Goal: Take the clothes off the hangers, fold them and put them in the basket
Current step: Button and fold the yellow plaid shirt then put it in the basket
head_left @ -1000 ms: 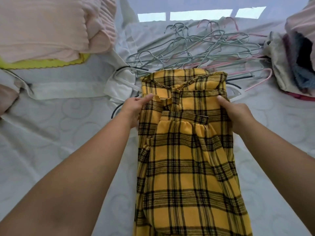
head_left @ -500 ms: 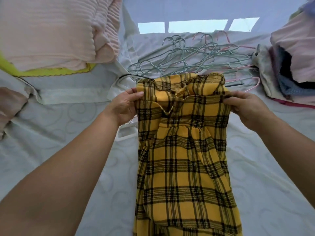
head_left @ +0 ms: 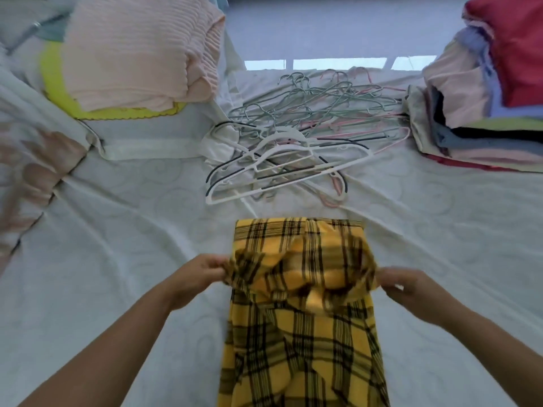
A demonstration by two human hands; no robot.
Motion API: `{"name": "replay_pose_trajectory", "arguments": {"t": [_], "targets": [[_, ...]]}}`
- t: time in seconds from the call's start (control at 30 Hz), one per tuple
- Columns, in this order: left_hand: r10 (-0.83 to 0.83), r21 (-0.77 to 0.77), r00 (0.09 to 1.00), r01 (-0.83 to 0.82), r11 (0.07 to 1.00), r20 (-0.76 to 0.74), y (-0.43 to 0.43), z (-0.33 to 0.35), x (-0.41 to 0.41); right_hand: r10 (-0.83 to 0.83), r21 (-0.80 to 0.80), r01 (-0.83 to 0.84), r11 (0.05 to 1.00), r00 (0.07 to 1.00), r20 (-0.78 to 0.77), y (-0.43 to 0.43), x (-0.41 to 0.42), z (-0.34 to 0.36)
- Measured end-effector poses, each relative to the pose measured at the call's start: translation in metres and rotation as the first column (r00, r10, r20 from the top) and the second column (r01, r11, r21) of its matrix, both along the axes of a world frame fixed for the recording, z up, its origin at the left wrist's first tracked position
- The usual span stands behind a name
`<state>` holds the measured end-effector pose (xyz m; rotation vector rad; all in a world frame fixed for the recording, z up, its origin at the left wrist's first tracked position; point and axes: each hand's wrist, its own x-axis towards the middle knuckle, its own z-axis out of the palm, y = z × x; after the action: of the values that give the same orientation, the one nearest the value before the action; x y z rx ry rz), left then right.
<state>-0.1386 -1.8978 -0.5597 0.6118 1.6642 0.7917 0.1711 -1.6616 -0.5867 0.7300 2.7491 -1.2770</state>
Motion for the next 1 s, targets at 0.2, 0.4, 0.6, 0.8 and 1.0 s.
{"name": "replay_pose_trajectory", "arguments": {"t": [0.2, 0.4, 0.6, 0.8, 1.0], "targets": [[-0.040, -0.156, 0.990, 0.019, 0.988, -0.132, -0.038, -0.016, 0.044, -0.038, 0.356, 0.029, 0.934, 0.999, 0.018, -0.041, 0.035, -0.029], [-0.010, 0.123, 0.707, 0.138, 0.983, -0.707, 0.017, -0.028, 0.073, -0.233, 0.426, 0.310, 0.850, 0.947, -0.222, -0.053, -0.026, -0.016], [-0.560, -0.382, 0.318, 0.477, 0.792, -0.765, 0.046, -0.068, 0.106, -0.080, 0.569, -0.005, 0.822, 0.989, 0.125, -0.089, -0.052, -0.071], [-0.488, -0.347, 0.237, 0.456, 0.819, -0.840, 0.036, -0.125, 0.108, -0.143, 0.587, -0.039, 0.808, 0.955, 0.260, -0.092, -0.039, -0.115], [-0.333, -0.202, 0.232, 0.451, 0.869, -0.914, 0.032, -0.149, 0.107, -0.133, 0.593, -0.027, 0.805, 0.965, 0.225, -0.088, -0.043, -0.120]]}}
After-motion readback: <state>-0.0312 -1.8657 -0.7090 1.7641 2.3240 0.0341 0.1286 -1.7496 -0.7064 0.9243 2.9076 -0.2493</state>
